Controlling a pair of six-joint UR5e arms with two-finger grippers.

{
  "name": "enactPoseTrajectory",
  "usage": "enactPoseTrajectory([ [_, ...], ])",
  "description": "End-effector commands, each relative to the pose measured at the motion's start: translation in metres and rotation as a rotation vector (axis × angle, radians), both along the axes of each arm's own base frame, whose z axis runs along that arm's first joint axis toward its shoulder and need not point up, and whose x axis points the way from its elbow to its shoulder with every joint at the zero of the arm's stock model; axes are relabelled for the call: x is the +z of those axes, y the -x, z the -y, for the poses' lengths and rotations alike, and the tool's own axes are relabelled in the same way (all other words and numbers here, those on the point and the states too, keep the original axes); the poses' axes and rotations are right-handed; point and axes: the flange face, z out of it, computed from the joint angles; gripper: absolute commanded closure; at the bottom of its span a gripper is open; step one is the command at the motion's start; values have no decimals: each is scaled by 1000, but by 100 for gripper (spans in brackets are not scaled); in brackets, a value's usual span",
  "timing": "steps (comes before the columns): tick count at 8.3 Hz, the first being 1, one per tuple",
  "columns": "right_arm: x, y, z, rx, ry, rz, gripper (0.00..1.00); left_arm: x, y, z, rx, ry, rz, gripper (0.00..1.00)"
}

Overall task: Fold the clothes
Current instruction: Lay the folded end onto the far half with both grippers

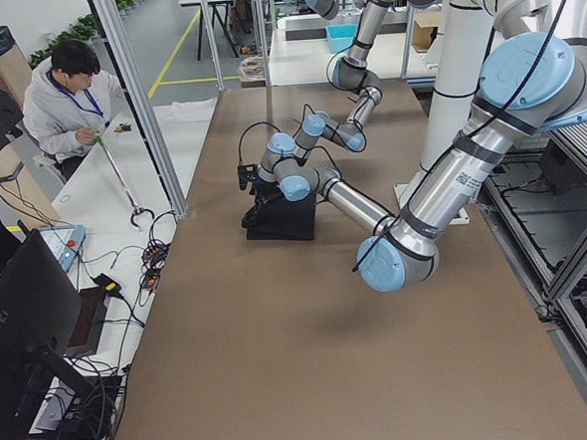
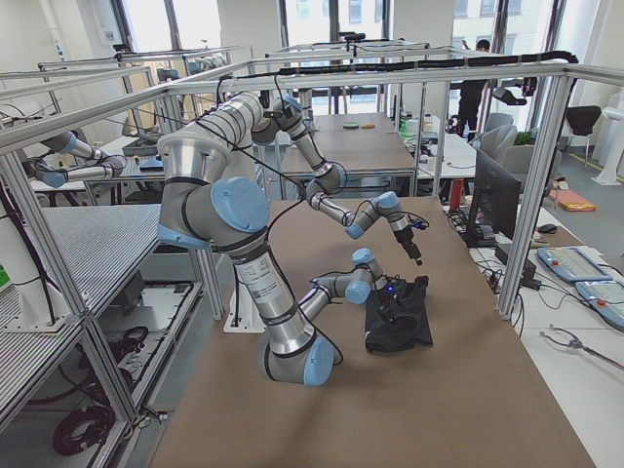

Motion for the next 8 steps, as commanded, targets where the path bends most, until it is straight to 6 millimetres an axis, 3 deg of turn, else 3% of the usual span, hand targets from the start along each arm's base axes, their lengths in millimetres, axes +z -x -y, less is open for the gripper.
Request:
enactPoseTrajectory([
  [1,0,-1,-1,14,-2,14,34,3,0,0,0,2,2,0],
  [2,-1,-1,-1,11,-13,21,90,4,1,0,-2,3,4,0],
  [3,-5,-3,0,17,-23,46,100,9,1,-1,-2,7,8,0],
  [5,-3,-7,4,27,-23,49,100,15,4,-4,-2,9,9,0],
  [6,-2,-19,17,49,-23,46,100,19,7,-9,0,7,8,0],
  [8,28,-51,47,89,-13,-3,100,22,10,-12,-3,9,7,0],
])
